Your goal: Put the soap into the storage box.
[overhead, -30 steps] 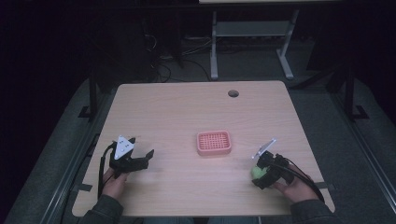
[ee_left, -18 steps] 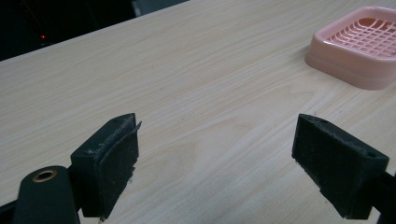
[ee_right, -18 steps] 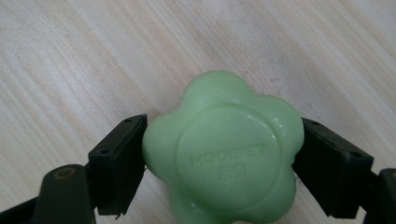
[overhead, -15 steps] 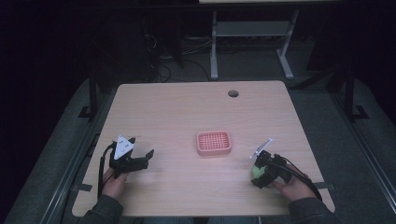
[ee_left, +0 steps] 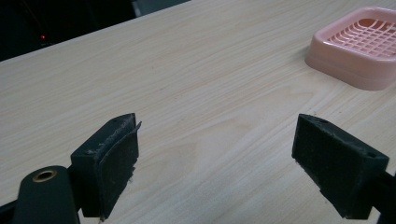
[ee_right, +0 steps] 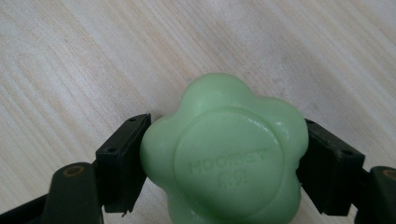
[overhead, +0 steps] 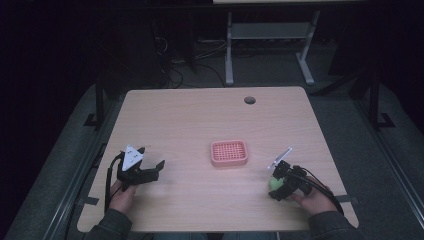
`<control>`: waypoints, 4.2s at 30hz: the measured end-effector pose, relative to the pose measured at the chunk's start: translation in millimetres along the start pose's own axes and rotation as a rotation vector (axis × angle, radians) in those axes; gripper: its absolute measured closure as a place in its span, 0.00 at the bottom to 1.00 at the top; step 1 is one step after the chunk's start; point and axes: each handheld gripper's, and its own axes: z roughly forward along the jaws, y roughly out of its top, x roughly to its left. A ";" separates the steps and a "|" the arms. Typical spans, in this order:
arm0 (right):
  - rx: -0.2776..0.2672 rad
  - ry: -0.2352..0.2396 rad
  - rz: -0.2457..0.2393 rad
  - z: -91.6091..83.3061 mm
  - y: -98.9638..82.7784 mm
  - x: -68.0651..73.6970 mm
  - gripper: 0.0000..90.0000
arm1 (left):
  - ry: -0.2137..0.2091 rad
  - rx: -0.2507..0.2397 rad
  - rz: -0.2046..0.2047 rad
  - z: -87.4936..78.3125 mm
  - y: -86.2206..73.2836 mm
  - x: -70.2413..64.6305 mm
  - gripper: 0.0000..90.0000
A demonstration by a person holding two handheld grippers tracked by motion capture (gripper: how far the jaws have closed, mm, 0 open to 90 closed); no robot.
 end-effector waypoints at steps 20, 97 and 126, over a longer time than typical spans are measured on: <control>-0.021 -0.015 -0.027 -6.4 -3.8 1.7 0.28 | -0.002 0.001 0.000 -0.1 -0.1 0.2 0.16; -0.069 -0.001 -0.124 -30.8 71.3 3.0 0.29 | -0.002 -0.002 -0.005 -1.1 1.0 0.5 0.16; -0.050 0.022 -0.210 -20.9 144.6 5.7 0.29 | -0.003 -0.005 -0.010 -1.7 1.5 1.4 0.16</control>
